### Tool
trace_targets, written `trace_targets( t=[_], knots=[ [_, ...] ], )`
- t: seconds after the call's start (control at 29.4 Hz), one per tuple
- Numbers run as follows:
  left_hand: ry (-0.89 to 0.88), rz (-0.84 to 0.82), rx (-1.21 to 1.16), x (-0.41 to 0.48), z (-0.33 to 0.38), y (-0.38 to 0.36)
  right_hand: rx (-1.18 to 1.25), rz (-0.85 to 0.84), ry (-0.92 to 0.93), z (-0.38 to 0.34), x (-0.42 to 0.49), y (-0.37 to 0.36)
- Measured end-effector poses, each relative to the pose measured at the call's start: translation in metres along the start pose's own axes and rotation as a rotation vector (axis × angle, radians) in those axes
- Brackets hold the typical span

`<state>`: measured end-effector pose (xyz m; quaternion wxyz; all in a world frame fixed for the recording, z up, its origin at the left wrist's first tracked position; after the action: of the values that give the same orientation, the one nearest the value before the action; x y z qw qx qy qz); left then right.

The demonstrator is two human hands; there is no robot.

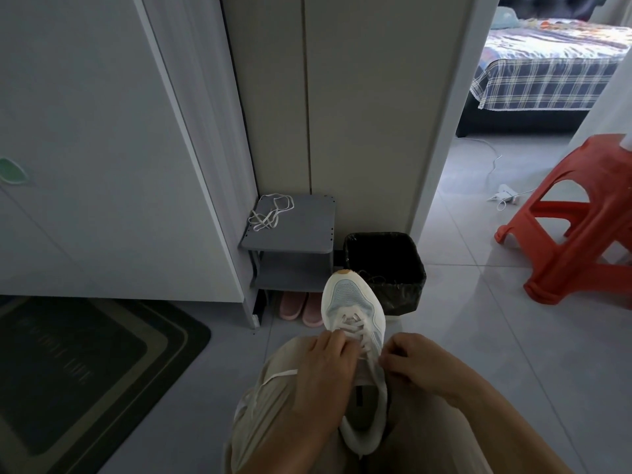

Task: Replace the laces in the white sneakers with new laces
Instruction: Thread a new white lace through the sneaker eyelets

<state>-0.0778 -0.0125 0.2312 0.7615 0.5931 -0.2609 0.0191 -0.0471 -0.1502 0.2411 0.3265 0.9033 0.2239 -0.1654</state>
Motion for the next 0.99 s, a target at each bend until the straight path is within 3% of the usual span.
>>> trace_targets(
  t=[0.14, 0.2, 0.27, 0.37, 0.48, 0.61, 0.82, 0.99],
  knots=[
    [0.096, 0.038, -0.163, -0.004, -0.008, -0.004, -0.081, 0.045, 0.011, -0.002, 0.003, -0.003],
    [0.282, 0.033, -0.386, -0.015, -0.018, -0.003, -0.088, 0.083, 0.031, -0.002, 0.002, -0.002],
    [0.390, 0.035, -0.431, -0.023, -0.025, 0.000, -0.091, 0.105, 0.049, -0.002, 0.001, -0.001],
    [0.381, -0.087, -0.340, -0.024, -0.029, 0.008, -0.089, 0.104, 0.060, -0.003, 0.000, -0.002],
    [0.481, -0.201, -0.512, -0.021, -0.035, 0.004, -0.092, 0.120, 0.074, -0.004, 0.000, -0.003],
    [0.462, -0.309, -0.508, -0.016, -0.028, 0.007, -0.087, 0.127, 0.100, -0.005, -0.001, -0.004],
    [0.508, -0.147, -0.546, -0.016, -0.035, 0.016, -0.046, 0.122, 0.092, -0.001, -0.010, 0.007],
    [0.428, -0.363, -0.603, -0.016, -0.050, 0.008, -0.097, 0.109, 0.070, -0.003, -0.011, 0.014]
  ],
)
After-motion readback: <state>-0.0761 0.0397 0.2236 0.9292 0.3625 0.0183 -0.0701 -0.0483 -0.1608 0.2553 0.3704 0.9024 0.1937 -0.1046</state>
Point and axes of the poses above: each hand's wrist, its own x-axis towards the middle knuckle, its own y-axis out of the back of the hand, z = x × y, the point moved 4 cm from there along x, towards the middle knuckle, and after that the axes turned 4 degrees about x, right-handed, at the moved point
